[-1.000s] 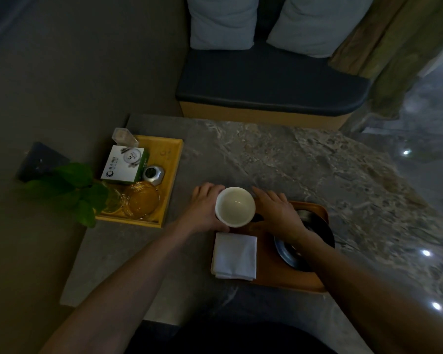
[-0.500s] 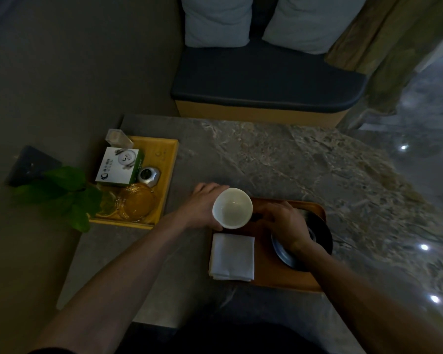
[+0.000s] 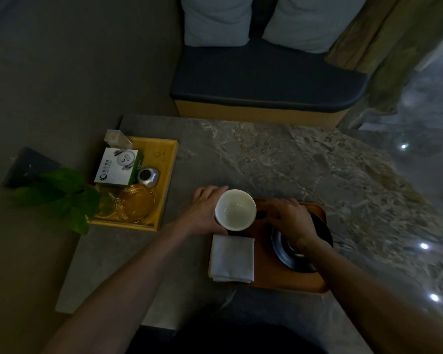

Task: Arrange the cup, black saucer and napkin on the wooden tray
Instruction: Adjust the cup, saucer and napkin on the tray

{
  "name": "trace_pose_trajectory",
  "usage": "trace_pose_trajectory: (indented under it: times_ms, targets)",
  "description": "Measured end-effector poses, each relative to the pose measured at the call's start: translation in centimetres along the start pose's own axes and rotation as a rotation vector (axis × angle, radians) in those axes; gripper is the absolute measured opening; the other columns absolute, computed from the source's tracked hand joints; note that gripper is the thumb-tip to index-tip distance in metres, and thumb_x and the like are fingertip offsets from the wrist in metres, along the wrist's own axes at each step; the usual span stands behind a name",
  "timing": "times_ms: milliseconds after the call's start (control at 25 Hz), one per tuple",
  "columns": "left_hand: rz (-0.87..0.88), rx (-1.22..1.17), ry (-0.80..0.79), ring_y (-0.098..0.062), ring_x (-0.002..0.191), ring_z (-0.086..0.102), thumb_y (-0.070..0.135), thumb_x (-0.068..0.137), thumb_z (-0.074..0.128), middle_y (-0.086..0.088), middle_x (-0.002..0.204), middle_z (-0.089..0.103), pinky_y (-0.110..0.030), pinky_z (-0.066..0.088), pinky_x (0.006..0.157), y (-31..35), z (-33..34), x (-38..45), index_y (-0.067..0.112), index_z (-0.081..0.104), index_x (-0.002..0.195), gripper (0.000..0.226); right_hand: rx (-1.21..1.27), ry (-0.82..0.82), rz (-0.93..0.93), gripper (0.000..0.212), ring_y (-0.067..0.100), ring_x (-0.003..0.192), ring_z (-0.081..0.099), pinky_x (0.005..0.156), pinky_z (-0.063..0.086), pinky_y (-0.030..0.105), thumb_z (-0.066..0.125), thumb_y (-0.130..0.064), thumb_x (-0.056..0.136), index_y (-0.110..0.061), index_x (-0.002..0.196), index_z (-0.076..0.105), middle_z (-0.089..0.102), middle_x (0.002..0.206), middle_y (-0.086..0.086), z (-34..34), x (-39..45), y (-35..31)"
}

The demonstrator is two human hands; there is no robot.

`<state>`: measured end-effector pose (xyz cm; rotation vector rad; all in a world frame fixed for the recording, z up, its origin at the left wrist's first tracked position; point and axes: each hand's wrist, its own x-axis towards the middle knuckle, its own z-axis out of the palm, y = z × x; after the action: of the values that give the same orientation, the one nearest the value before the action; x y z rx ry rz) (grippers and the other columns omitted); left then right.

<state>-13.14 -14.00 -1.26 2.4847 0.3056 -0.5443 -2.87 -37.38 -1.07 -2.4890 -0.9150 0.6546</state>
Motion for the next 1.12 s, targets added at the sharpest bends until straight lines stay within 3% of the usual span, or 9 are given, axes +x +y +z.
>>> trace_pose_trajectory:
  times_ms: [280, 840, 1120]
  targets:
    - [0.008, 0.000, 0.010, -0.026, 0.139, 0.021, 0.041, 0.059, 0.089, 0.000, 0.150, 0.033, -0.047, 0.031, 0.111, 0.0, 0.1, 0.2, 0.028, 0.024, 0.149, 0.112, -0.008, 0.040, 0.014, 0.033, 0.018, 0.099, 0.057, 0.085, 0.048, 0.040, 0.061, -0.018, 0.091, -0.040, 0.116, 0.065, 0.069, 0.111, -0.013, 0.6, 0.0, 0.2]
    - [0.011, -0.026, 0.041, -0.024, 0.135, 0.024, 0.048, 0.057, 0.087, 0.003, 0.146, 0.034, -0.045, 0.034, 0.106, -0.1, 1.2, -0.4, 0.032, 0.024, 0.146, 0.111, -0.015, 0.054, 0.001, 0.031, 0.017, 0.098, 0.056, 0.083, 0.048, 0.038, 0.065, -0.023, 0.089, -0.042, 0.114, 0.065, 0.069, 0.110, -0.014, 0.5, -0.5, 0.5]
    - [-0.012, -0.017, 0.075, -0.021, 0.135, 0.024, 0.048, 0.056, 0.087, 0.005, 0.146, 0.035, -0.045, 0.035, 0.105, 0.2, 1.6, -1.0, 0.033, 0.023, 0.146, 0.111, -0.023, -0.039, 0.009, 0.032, 0.014, 0.103, 0.059, 0.087, 0.051, 0.038, 0.059, -0.027, 0.093, -0.043, 0.120, 0.060, 0.068, 0.114, -0.018, 0.2, 0.2, 0.7]
